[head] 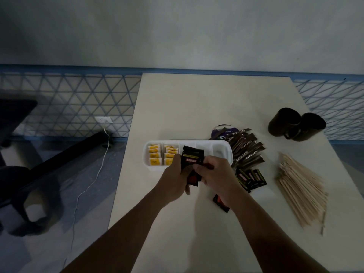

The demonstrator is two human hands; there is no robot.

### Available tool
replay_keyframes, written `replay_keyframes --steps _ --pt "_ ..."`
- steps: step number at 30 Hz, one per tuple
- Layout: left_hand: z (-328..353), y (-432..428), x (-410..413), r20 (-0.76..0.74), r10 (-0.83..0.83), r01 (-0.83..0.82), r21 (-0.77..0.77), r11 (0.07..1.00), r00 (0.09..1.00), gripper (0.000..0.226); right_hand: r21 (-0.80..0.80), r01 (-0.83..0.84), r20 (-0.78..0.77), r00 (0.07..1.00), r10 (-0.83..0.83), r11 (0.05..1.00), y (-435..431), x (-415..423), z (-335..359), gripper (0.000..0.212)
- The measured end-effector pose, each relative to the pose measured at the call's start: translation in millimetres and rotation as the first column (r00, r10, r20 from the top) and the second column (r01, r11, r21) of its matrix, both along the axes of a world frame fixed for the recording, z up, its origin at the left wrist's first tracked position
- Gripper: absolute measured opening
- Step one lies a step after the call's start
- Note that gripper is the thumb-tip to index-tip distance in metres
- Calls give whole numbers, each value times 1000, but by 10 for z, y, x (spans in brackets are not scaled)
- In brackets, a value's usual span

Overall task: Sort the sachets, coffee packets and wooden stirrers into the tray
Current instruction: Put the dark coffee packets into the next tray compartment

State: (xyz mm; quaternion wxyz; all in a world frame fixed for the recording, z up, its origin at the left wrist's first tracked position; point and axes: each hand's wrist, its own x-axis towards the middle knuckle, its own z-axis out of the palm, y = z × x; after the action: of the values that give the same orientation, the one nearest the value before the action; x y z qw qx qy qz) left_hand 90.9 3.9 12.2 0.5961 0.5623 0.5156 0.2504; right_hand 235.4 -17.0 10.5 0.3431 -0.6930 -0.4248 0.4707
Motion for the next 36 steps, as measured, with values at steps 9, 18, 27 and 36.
replay_keyframes --steps 9,18,27,36 --pt "57 443 -331 -336 -15 82 188 979 942 63 21 -12 320 947 4 1000 399 11 62 9" --pt "-13 744 -547 -821 -136 473 178 863 555 99 -81 -128 576 804 151 988 712 -54 125 14" --pt "-108 790 -504 -819 -174 436 101 894 547 102 -205 -249 590 740 323 946 925 -133 33 20" --pt "-109 815 -482 -795 -179 405 90 910 580 104 -177 -370 641 660 392 912 983 -151 -47 16"
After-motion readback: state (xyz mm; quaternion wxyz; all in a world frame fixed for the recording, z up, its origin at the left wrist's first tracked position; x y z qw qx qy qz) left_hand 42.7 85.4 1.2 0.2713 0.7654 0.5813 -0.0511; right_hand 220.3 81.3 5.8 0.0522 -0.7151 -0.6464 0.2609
